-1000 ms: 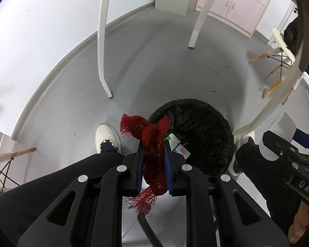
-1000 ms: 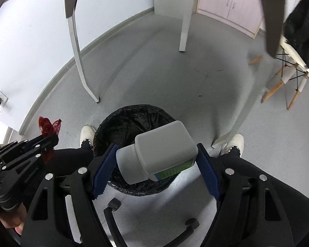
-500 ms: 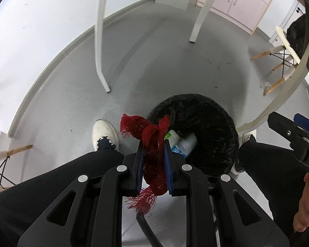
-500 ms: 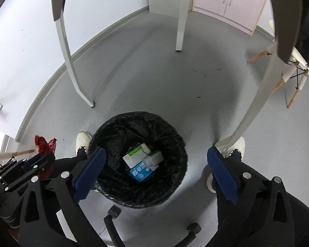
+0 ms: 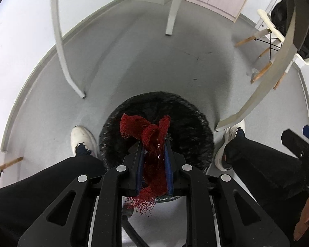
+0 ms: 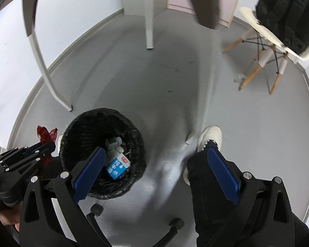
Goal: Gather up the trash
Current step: 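Open the right gripper over the bin while the left lowers the red net inside, then raise both grippers from the bin back toward the table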
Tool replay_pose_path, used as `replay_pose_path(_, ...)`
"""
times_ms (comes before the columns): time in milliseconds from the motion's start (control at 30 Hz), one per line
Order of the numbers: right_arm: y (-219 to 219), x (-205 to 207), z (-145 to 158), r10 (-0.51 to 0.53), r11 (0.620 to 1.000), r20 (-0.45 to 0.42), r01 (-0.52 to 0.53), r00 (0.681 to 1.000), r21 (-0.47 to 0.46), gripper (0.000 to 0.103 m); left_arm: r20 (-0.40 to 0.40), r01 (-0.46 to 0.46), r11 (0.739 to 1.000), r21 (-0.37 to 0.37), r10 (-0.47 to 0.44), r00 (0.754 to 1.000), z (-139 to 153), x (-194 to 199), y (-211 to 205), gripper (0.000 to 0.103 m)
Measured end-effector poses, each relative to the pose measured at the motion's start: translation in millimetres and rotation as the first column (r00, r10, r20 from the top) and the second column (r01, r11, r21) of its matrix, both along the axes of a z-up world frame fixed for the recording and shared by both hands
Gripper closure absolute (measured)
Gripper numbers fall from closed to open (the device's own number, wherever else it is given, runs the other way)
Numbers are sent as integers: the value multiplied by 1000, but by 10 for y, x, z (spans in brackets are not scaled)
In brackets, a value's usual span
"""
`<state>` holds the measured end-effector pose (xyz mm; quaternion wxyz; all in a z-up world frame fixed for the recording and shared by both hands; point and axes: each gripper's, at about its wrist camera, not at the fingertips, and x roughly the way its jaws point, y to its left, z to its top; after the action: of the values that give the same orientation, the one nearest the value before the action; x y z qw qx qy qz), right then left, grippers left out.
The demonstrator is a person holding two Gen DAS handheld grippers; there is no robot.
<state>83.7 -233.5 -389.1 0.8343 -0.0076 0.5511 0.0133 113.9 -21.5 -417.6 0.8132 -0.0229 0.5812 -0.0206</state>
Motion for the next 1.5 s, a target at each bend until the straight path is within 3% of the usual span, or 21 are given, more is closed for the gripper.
replay_pose_path(133, -172, -28, -12, -24, 1000, -2, 24, 1000, 2, 8, 2, 9, 1000, -5, -9, 1000, -8, 65, -130, 85)
replay_pose_path(333, -326, -34, -74, -43, 999, -13, 43, 999, 16, 8, 17, 12, 1000, 27, -13, 1000, -27, 143, -249, 76)
replay_pose_path(867, -311, -26, -52, -21, 999, -3, 21, 1000, 48, 8, 36, -32, 998, 58, 30, 999, 25, 104, -172, 16)
replay_pose_path(1033, -266, -57, 8, -16, 999, 6, 16, 1000, 42, 8, 57, -44, 998, 52, 41, 998, 155, 10, -93, 6)
replay_pose_path(1500, -86, -469, 585, 7, 1000, 77, -7, 997, -1, 8, 139, -59, 998, 36, 53, 989, 830, -561, 122, 6)
